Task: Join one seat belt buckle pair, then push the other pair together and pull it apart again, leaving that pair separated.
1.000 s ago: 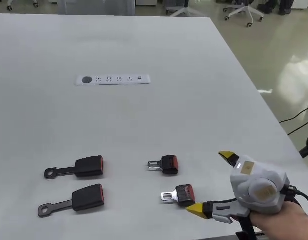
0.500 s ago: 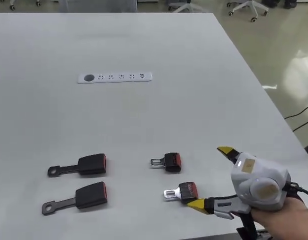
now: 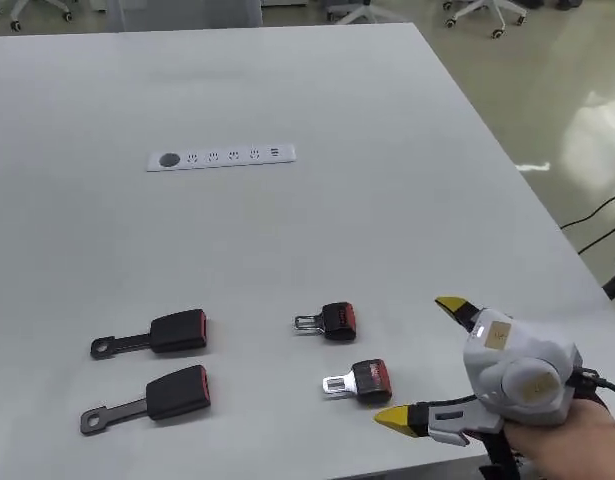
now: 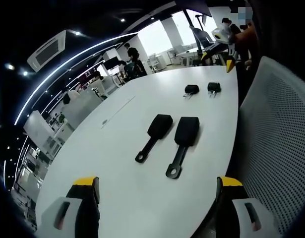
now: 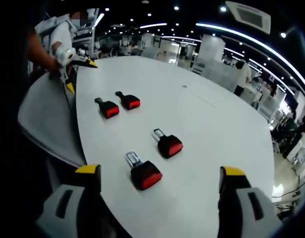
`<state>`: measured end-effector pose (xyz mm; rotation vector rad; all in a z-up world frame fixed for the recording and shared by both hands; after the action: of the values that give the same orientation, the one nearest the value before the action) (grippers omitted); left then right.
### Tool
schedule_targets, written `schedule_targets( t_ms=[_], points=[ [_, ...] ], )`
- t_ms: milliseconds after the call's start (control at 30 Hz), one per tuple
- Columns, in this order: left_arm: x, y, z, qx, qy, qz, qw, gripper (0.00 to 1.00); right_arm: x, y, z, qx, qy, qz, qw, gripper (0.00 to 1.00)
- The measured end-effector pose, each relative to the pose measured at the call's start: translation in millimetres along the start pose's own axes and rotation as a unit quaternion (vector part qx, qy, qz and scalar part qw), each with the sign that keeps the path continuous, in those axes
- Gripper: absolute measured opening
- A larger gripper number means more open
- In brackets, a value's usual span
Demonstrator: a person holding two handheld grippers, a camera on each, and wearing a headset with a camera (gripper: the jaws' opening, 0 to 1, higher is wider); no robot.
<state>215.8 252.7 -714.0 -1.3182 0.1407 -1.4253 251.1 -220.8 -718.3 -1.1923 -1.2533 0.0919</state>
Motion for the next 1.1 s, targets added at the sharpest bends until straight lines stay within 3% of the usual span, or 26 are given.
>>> schedule_targets(
  t_ms=[200,433,1100],
  points=[
    [0.9,0.5,-0.2,-0.001,0.0,-0.002,1.0,1.0,-1.9,-1.2,1.1,-0.006,-0.002,0.002,1.0,0.98],
    [0.7,1.5,-0.8,-0.003,0.001,-0.001,1.0,1.0,-0.8,-0.4,4.6,0.003,0.0,0.001,1.0,1.0],
    [0.0,2.2,-2.4,-0.006,0.001,0.004,1.0,1.0,-1.8,-0.7,-1.9,-0.001,-0.006,0.006,1.0,0.98]
  ],
)
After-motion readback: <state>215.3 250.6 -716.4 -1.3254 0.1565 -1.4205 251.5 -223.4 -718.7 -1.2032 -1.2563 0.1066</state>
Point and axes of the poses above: the centre of the closed fingertips' face, and the gripper's own axes: y roughly forward along the fingers, z roughly to its left, x roughly out of its top, the point moved 8 cm from there along -y, roughly backward along the fingers, and after that the axes turned 7 degrees about z, right-handed, at the moved point
